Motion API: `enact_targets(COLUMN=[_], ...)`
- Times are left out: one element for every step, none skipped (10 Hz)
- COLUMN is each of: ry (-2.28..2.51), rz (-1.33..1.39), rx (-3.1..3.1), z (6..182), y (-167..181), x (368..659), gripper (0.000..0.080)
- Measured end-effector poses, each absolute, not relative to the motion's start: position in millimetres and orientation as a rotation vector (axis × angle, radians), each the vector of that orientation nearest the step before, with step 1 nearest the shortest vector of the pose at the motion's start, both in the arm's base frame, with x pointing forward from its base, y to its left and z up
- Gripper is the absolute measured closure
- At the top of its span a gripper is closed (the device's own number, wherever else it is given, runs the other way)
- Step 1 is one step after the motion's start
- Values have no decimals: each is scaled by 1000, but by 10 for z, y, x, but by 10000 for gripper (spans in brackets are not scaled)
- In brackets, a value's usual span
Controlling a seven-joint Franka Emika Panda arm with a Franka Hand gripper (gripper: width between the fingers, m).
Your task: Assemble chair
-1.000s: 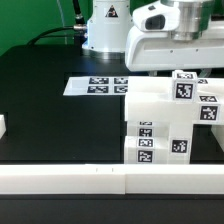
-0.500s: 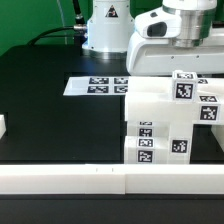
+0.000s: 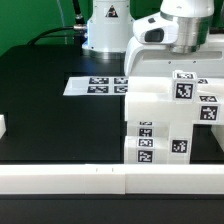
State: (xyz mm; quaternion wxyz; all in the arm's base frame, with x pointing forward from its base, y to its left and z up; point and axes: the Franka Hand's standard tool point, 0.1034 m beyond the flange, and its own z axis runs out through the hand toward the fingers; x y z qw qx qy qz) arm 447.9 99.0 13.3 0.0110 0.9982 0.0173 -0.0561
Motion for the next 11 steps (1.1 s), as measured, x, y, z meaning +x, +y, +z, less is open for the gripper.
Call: enact_targets(ry=[47,44,42,42,41,40,40,40,39,39,37], rz=[-179,-181,-181,-181,-181,-181,-181,-181,-181,-181,-177], rx=[3113,3113,3113,3113,3113,3113,3113,3113,3113,3113,3114], z=[122,118,118,118,118,119,118,118,118,119,135], y=[969,957,954,953,951,948,947,946,945,944,937], x=[4473,4470,4471,4471,4471,4472,4471,4472,4472,4473,4480], gripper=[151,151,275,275,453,511,511,511,511,511,511])
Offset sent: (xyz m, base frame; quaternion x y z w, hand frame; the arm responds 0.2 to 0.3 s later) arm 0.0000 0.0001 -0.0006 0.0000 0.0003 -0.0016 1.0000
